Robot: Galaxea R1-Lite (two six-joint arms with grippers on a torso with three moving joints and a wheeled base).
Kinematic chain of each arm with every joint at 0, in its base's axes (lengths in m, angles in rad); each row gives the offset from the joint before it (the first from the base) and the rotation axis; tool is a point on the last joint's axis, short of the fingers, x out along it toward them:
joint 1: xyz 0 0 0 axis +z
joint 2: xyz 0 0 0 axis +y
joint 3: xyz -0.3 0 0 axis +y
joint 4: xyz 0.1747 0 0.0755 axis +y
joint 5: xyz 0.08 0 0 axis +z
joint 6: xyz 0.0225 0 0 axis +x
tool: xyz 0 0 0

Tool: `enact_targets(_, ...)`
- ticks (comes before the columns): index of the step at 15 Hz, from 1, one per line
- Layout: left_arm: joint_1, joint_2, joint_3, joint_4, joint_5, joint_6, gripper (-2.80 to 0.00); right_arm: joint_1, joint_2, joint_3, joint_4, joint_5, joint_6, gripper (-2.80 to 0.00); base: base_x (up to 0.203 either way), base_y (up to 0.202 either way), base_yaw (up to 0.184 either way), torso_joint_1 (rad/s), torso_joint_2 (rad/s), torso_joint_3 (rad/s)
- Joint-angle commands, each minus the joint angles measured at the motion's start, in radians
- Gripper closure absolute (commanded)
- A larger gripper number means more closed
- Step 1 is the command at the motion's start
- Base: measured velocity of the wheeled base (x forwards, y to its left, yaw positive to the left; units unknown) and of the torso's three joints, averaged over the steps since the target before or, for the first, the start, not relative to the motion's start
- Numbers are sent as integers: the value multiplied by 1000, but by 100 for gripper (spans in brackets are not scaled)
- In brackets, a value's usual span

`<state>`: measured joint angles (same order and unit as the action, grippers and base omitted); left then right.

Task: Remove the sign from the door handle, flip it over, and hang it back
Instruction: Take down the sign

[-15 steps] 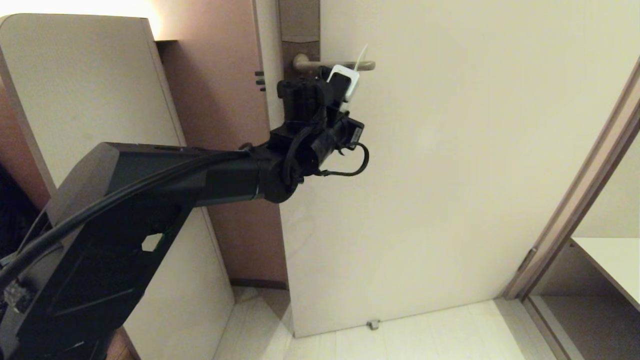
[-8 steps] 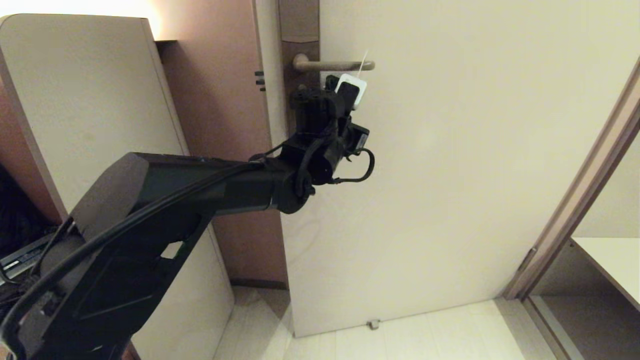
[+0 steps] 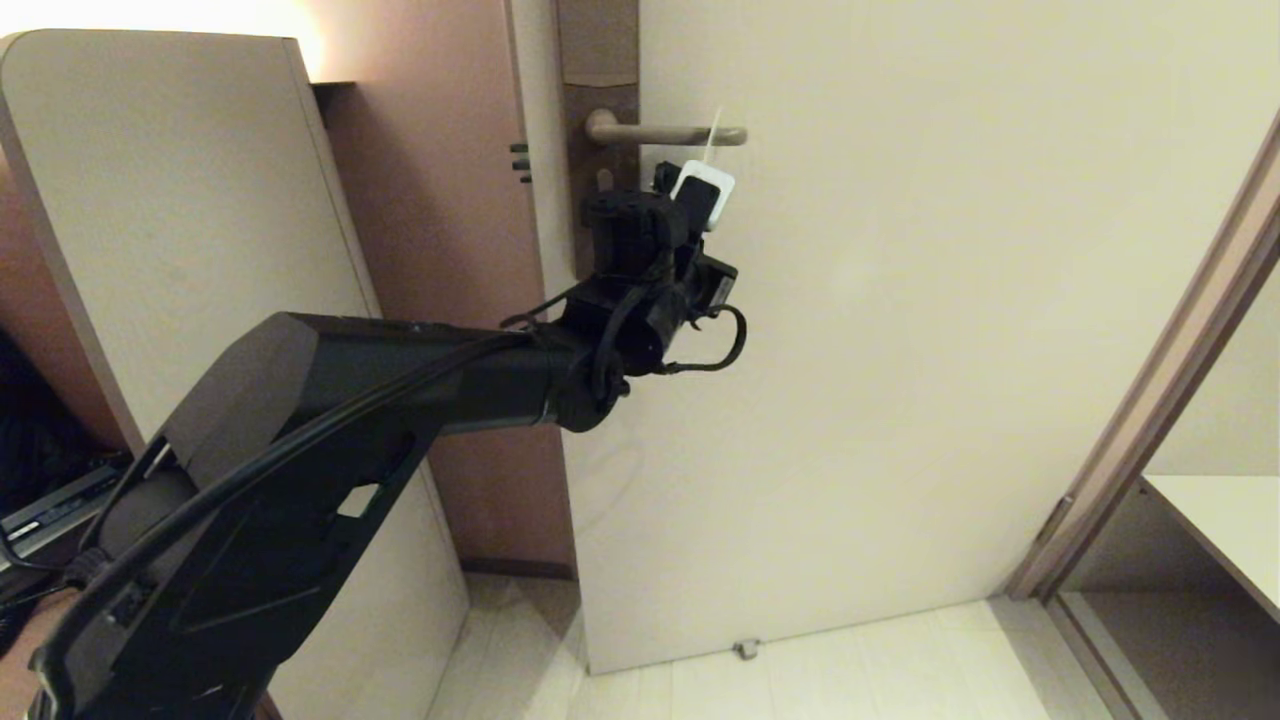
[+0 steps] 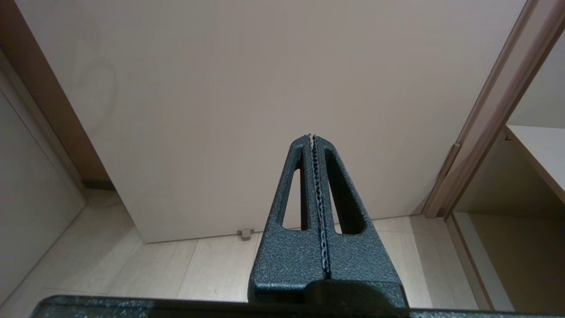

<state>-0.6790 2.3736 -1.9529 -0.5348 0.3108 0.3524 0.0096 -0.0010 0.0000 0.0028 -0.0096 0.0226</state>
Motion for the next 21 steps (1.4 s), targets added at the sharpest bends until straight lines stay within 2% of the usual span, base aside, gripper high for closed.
enact_targets(1, 3, -1, -6, 1, -6, 4, 0, 1, 1, 0, 0, 0, 0, 0, 0, 0, 0, 0, 0, 0)
enact_targets(12, -19, -39, -4, 2, -8, 30, 0, 0, 1, 0, 0, 0, 0, 0, 0, 0, 0, 0, 0, 0)
enact_targets(21, -95, -51, -4, 1, 22, 31, 0, 0, 1, 0, 0, 0, 0, 0, 0, 0, 0, 0, 0, 0)
